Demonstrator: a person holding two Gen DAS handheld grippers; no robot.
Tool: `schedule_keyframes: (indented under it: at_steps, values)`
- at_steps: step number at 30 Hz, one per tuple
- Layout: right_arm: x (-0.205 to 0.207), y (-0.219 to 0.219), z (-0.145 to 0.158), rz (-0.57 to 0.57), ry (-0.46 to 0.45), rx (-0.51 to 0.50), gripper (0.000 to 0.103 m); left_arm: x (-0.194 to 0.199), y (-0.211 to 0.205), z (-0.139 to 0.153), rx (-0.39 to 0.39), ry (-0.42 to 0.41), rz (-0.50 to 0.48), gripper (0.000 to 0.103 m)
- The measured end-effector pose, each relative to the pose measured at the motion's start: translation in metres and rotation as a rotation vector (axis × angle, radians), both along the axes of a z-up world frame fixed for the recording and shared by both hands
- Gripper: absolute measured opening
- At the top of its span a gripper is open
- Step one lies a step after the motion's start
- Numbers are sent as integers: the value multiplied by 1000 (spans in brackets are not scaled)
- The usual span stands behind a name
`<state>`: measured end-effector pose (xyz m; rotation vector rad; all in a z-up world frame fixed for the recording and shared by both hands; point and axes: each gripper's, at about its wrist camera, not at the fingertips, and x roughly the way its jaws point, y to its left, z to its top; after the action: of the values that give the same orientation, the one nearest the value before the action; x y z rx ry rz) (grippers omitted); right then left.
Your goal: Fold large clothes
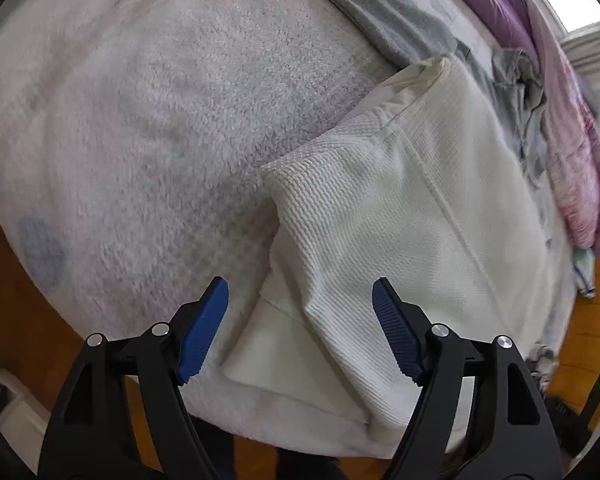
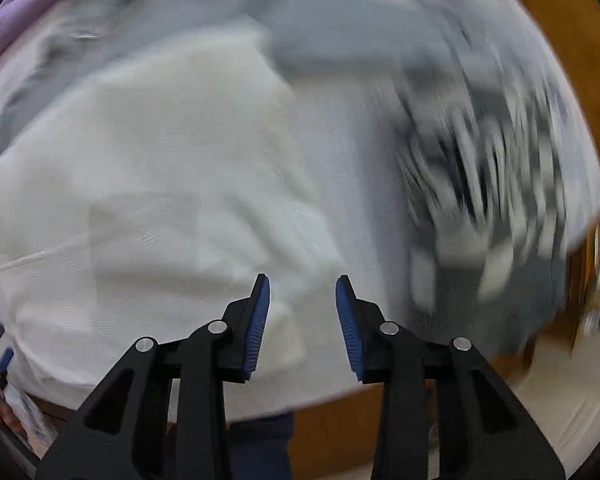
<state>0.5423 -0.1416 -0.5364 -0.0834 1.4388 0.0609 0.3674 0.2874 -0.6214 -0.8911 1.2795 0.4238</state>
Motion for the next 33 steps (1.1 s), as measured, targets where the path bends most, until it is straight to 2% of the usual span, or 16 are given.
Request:
schedule_keyframes:
  at_steps: [2,3,5,7,10,13,14,19,24,27,30,33]
  values:
    - [17,46,6,93,-33,92,14,-3,8,-4,-14,10,17,75]
    - [31,78,6,144,-51,156,11,-6,7,-7,-21,14,21,75]
    - [51,122,-1,184,-31,213,3,-16,9,-12,-28,30,31,75]
    - [70,151,-15,206,-14,188,3,-19,11,-15,-43,36,50,76]
    - [94,175,-55,196,55,114,1,-28,11,-19,-53,41,64,77]
    - [111,172,-106,118,161,126,0,-37,11,-23,-76,43,74,77]
    - [114,168,-111,90,171,148,0,-40,9,-23,-85,42,77,77]
    - [97,152,-101,70,212,207,0,-48,6,-32,-133,29,79,77]
    - [27,130,-98,91,278,215,0,-35,-1,-42,-156,37,64,79]
    - [-2,121,-99,85,267,207,0,-30,-1,-46,-163,38,41,79]
    - [-5,119,-111,83,239,206,0,-24,-2,-49,-175,34,23,79]
    - [-2,110,-111,27,249,237,0,-24,-1,-51,-196,21,23,79]
